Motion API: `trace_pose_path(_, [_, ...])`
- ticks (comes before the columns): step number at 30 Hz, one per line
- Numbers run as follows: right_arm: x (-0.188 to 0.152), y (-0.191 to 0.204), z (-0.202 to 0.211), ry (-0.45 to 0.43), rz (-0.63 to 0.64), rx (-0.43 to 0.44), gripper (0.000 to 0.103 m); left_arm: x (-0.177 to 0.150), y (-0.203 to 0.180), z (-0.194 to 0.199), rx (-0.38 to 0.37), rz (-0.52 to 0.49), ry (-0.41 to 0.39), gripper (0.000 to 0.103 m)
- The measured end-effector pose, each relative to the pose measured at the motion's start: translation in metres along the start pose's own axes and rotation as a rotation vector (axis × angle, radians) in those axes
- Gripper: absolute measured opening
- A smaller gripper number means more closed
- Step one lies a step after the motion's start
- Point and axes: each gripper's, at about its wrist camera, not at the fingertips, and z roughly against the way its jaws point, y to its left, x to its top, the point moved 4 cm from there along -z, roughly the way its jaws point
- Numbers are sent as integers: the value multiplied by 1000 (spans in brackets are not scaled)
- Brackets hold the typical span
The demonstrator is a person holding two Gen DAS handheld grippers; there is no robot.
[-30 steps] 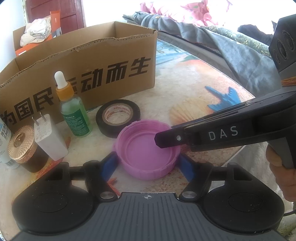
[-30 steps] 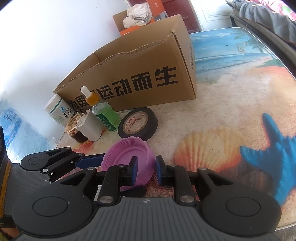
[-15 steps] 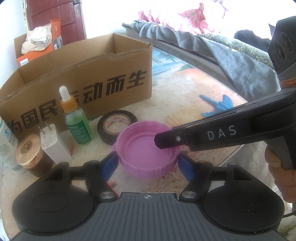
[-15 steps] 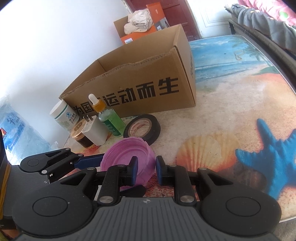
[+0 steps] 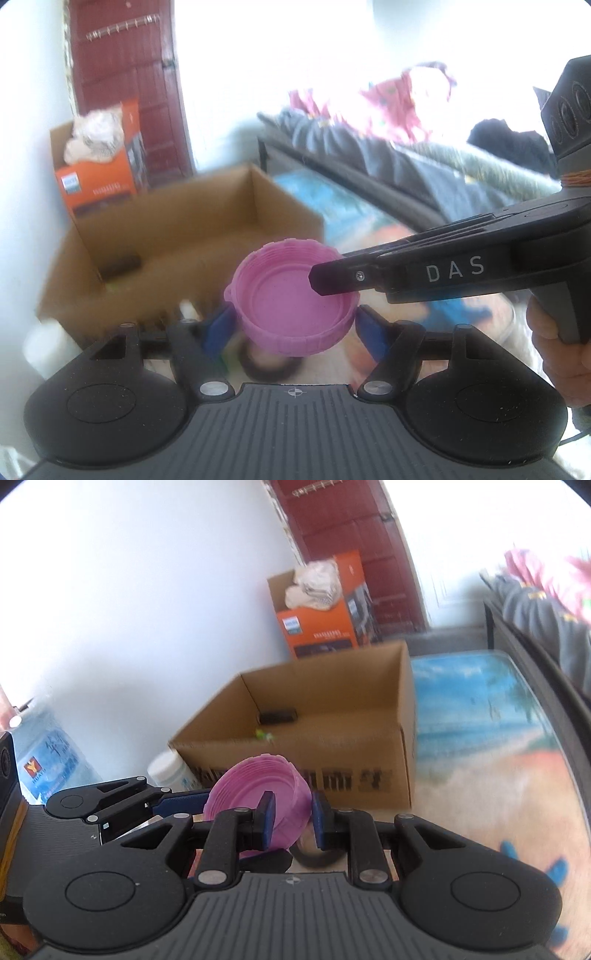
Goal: Organize rigid objects
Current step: 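Lower the pink bowl into the box and open the right gripper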
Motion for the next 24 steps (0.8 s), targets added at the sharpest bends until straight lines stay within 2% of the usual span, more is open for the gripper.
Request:
trace_pose_path(6, [53, 23, -9, -56, 121, 30, 24, 40, 28, 5, 60, 4, -71, 71])
trace_pose_path(10, [88, 34, -35, -40, 171, 57, 24, 63, 57, -9, 90, 21, -52, 71])
trace_pose_path(14, [120, 31, -80, 50, 154, 95, 24, 78, 94, -42, 102, 63, 36, 71])
trace_pose_path(17, [136, 20, -127, 156, 107, 113, 23, 83, 126, -76, 76, 129, 147, 71])
trace_pose_path(21, [146, -1, -189, 290, 49, 112, 23, 81, 164, -123, 33, 247, 277, 71])
trace_pose_path(24, [150, -17, -230, 371, -4, 119, 23, 79, 181, -154, 41, 285, 343, 71])
